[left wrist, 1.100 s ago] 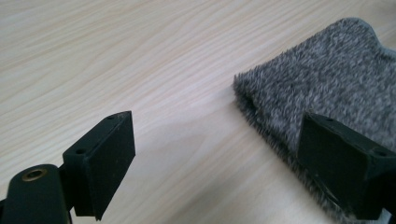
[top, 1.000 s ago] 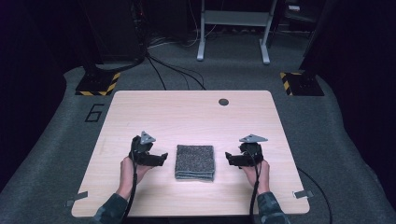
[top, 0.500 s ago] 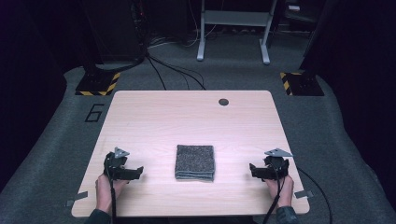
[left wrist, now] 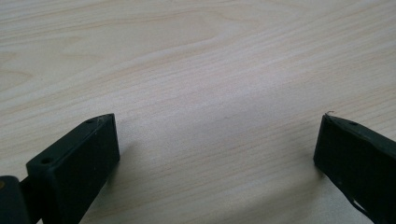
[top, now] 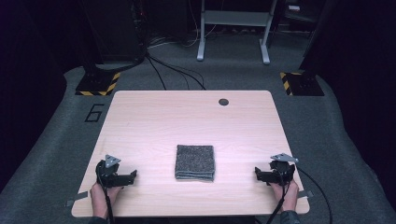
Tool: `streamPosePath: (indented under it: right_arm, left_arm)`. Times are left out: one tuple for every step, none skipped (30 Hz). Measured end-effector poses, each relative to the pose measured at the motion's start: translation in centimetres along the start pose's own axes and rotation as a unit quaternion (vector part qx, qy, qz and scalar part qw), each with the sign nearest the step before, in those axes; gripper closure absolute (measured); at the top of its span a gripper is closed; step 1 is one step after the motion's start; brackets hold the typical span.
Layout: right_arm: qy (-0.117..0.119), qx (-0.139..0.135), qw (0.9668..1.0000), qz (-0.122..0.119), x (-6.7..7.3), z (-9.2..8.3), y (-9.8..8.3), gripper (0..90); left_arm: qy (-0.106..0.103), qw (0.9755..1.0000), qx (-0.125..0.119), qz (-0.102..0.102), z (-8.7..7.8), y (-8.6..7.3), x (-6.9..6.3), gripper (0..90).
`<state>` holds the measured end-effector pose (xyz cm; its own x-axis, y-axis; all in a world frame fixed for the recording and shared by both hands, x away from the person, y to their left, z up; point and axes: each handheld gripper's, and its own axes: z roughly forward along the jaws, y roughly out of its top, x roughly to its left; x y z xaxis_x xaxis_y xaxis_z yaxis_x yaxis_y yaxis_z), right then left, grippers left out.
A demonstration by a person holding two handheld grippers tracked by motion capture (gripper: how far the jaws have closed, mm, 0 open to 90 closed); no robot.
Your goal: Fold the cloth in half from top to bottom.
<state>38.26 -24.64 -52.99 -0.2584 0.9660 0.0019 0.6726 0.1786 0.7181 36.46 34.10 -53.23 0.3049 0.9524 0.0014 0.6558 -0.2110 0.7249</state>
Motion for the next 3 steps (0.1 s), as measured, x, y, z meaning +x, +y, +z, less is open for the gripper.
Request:
streamPosePath:
  right_arm:
    - [-0.001,0.0,1.0,0.002,0.04,0.02,0.01,0.0]
    - [-0.004,0.001,1.0,0.004,0.1,0.02,0.02,0.0]
    - [-0.004,0.001,1.0,0.004,0.1,0.02,0.02,0.0]
  left_arm:
    - [0.0,1.0,0.0,0.0,0.0,0.0,0.0,0.0]
    - [0.0,1.0,0.0,0.0,0.01,0.0,0.01,0.0]
    - [0.0,1.0,0.0,0.0,0.01,0.0,0.01,0.0]
